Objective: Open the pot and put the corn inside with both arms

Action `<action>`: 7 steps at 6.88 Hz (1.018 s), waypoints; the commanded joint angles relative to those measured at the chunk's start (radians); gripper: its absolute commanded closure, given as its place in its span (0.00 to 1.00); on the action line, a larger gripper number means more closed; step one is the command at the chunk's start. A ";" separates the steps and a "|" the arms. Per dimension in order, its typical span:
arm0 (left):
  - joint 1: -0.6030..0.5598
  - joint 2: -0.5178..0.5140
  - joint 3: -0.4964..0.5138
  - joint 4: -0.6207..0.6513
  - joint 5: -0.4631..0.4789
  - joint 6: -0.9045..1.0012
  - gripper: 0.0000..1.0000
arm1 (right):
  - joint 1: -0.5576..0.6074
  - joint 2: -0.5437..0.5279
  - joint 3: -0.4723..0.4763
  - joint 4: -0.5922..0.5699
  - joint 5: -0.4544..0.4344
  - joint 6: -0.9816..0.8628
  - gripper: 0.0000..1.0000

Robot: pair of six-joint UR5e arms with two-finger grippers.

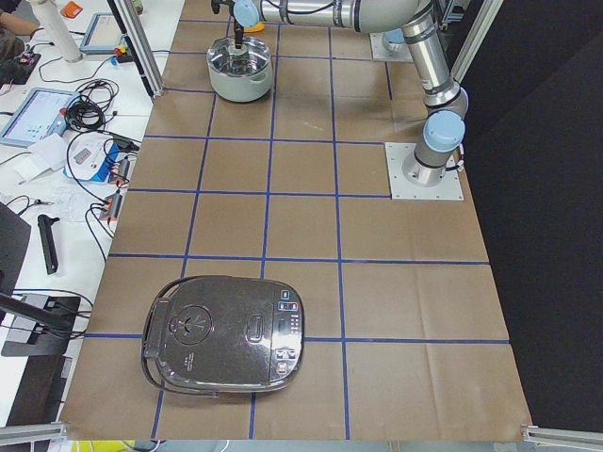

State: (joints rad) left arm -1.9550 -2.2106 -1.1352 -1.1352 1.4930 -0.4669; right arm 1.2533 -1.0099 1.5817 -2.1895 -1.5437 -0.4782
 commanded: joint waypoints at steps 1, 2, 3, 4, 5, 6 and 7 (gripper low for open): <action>0.001 -0.006 -0.005 -0.001 0.003 0.010 0.17 | 0.000 0.027 0.035 -0.075 0.046 -0.002 0.12; 0.001 -0.006 -0.005 -0.012 0.013 0.007 0.41 | 0.000 0.027 0.037 -0.088 0.078 -0.003 0.27; 0.001 -0.006 -0.005 -0.014 0.013 0.007 0.58 | 0.000 0.027 0.037 -0.093 0.079 -0.003 0.50; 0.001 -0.004 -0.003 -0.014 0.013 0.007 0.76 | 0.000 0.027 0.037 -0.104 0.079 -0.005 0.75; 0.004 0.000 0.002 -0.015 0.015 0.008 0.85 | 0.000 0.025 0.034 -0.104 0.079 -0.005 0.87; 0.010 0.023 0.014 -0.033 0.013 0.010 0.85 | -0.002 0.016 0.028 -0.099 0.070 -0.010 0.87; 0.074 0.078 0.020 -0.122 0.012 0.028 0.85 | -0.002 -0.019 0.020 -0.070 0.067 -0.013 0.87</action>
State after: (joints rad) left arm -1.9330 -2.1833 -1.1244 -1.1827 1.5065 -0.4537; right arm 1.2522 -0.9986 1.6097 -2.2834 -1.4720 -0.4870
